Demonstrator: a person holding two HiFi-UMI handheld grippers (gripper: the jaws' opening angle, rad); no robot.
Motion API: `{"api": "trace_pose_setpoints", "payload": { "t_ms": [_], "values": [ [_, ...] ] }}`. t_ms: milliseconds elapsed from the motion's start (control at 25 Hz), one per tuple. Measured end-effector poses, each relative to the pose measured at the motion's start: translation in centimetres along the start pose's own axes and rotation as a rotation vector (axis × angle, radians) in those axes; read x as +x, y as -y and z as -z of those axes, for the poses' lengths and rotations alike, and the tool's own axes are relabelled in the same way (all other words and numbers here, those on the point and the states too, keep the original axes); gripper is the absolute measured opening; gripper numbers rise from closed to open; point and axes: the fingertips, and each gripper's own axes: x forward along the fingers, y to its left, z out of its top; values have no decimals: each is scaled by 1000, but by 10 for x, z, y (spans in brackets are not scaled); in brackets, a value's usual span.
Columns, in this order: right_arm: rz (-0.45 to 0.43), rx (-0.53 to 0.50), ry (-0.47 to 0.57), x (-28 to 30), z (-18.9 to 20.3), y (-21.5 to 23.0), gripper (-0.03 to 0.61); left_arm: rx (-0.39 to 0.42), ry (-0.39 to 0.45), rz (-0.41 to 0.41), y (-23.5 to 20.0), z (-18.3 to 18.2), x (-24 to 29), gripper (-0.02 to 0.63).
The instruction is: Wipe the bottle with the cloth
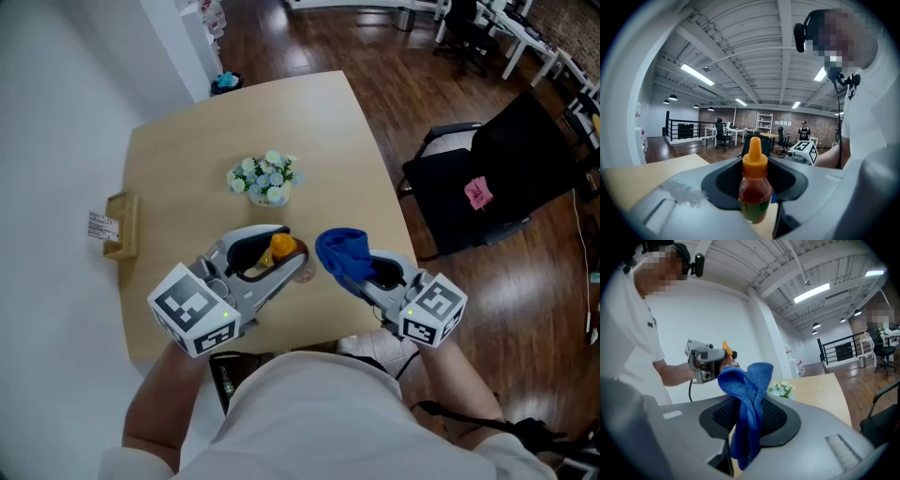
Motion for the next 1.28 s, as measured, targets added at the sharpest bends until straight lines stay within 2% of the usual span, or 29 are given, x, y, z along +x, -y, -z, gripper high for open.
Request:
{"api": "trace_pose_setpoints", "payload": {
  "t_ms": [200, 360, 680, 1080, 1160, 1280],
  "values": [
    [-42, -98, 106, -11, -63, -27, 118, -18, -53, -11, -10, 14, 18, 161],
    [-54, -118, 159, -11, -81, -40, 118, -30, -41, 3, -10, 6, 26, 161],
    [-18, -114, 155, -12, -67, -31, 118, -41, 42, 7, -7, -43, 18, 161],
    [60, -113, 15, -5, -5, -3, 117, -11, 66, -16, -12, -76, 10, 161],
    [68, -122, 33, -9, -11, -6, 117, -19, 66, -26, -15, -76, 10, 161],
    [65, -163, 105, -18, -41, -23, 117, -27, 57, -41, -18, -74, 12, 161]
  ]
}}
